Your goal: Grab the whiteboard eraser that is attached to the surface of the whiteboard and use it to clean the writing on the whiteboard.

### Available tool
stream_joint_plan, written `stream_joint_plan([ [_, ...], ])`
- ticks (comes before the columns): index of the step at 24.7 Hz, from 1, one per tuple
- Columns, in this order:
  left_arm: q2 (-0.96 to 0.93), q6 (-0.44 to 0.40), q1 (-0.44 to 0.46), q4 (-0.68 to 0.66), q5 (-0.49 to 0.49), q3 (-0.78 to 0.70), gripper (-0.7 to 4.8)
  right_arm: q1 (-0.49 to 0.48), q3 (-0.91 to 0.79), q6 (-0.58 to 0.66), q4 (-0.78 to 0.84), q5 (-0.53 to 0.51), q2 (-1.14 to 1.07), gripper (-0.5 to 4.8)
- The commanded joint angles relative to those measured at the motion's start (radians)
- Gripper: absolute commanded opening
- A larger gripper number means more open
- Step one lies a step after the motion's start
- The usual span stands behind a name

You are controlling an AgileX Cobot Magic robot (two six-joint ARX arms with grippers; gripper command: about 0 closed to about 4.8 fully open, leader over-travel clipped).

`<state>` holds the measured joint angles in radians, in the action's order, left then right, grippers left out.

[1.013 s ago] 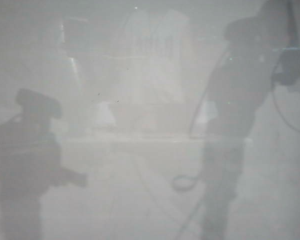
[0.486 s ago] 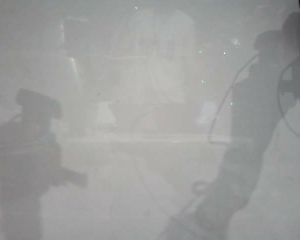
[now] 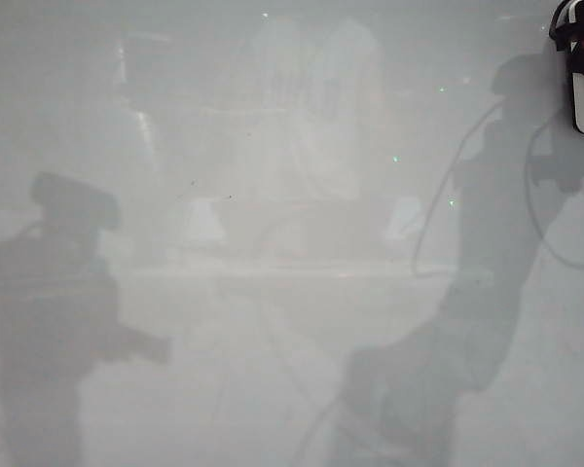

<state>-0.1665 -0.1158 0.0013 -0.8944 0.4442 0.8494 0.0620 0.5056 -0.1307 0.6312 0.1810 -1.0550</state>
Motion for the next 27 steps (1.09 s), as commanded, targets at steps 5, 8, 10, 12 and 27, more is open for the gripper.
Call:
stream_joint_plan([
  [5,-0.001,0.000,-0.001,0.013,0.005,0.002,-0.06,-0.007,0.008,-0.061,0.077,-0.045,0.004,1.87],
  [8,-0.002,0.000,-0.001,0.012,0.005,0.002,-0.06,-0.020,0.008,-0.056,0.087,-0.045,0.004,1.87],
  [10,-0.001,0.000,-0.001,0.012,0.005,0.002,-0.06,-0.020,0.008,-0.056,0.090,-0.042,0.004,1.87],
  [12,-0.001,0.000,-0.001,0.012,0.005,0.002,-0.06,-0.026,0.008,-0.055,0.102,-0.042,0.004,1.87],
  [27,-0.002,0.000,-0.001,0.012,0.005,0.002,-0.06,-0.046,0.010,-0.015,0.185,-0.045,-0.081,3.26],
])
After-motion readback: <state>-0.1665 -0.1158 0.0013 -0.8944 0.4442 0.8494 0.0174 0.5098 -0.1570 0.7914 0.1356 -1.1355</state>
